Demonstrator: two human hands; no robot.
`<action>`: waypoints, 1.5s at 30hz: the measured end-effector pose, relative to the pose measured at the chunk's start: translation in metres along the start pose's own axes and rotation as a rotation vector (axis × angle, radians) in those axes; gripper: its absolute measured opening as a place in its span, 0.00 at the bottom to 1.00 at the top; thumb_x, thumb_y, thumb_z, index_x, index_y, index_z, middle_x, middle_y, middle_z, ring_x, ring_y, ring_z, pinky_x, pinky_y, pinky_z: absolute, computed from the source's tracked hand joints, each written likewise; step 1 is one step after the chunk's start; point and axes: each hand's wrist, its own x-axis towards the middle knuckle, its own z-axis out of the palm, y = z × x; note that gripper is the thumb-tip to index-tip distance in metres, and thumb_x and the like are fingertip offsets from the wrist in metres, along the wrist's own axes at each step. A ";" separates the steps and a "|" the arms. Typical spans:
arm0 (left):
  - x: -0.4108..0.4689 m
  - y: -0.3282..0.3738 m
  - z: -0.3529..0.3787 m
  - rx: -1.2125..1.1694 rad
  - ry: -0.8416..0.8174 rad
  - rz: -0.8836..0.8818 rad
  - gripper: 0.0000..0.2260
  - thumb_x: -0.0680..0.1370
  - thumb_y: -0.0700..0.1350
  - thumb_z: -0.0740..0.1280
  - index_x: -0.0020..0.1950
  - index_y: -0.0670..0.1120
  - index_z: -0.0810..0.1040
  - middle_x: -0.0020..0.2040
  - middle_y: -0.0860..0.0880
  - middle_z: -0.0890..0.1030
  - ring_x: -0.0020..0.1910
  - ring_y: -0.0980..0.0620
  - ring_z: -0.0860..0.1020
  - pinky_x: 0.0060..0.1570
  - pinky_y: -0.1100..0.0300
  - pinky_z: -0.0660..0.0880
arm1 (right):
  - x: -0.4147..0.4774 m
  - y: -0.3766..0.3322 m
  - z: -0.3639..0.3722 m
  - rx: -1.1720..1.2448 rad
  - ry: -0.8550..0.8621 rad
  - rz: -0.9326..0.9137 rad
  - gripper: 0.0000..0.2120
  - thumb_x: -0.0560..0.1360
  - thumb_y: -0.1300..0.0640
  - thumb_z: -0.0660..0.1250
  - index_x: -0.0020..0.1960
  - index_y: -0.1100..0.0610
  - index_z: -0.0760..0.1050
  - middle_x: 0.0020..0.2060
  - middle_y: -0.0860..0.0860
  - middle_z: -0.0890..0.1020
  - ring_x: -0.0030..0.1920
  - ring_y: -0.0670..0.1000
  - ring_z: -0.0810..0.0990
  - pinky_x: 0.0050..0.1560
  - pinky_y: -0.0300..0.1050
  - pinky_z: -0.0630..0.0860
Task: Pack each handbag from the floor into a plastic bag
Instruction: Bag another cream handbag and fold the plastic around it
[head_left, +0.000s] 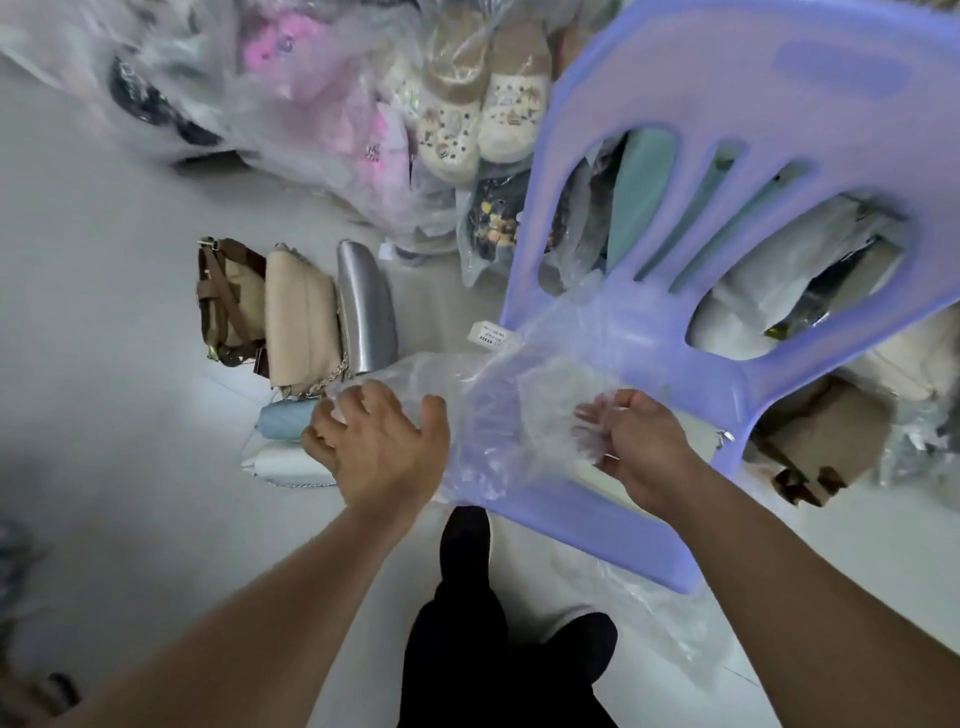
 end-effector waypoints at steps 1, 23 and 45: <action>-0.004 0.001 0.003 0.047 0.004 0.065 0.23 0.71 0.61 0.57 0.54 0.45 0.75 0.65 0.42 0.74 0.70 0.35 0.63 0.70 0.37 0.56 | -0.001 0.004 0.003 -0.032 0.000 0.015 0.11 0.84 0.66 0.58 0.47 0.55 0.73 0.43 0.52 0.83 0.33 0.50 0.83 0.36 0.44 0.75; -0.019 0.073 0.029 -0.543 -0.165 0.075 0.08 0.76 0.45 0.69 0.54 0.51 0.78 0.36 0.55 0.73 0.43 0.48 0.77 0.42 0.59 0.69 | 0.003 0.031 -0.021 -0.343 0.416 -0.400 0.04 0.77 0.52 0.70 0.49 0.52 0.77 0.43 0.47 0.83 0.43 0.48 0.82 0.43 0.41 0.75; 0.048 0.026 0.003 0.276 -0.225 0.295 0.21 0.77 0.56 0.64 0.71 0.59 0.73 0.56 0.50 0.83 0.55 0.45 0.81 0.52 0.55 0.77 | 0.048 -0.016 -0.025 -1.553 -0.030 -0.213 0.55 0.59 0.35 0.79 0.75 0.52 0.54 0.62 0.55 0.62 0.65 0.61 0.62 0.64 0.56 0.65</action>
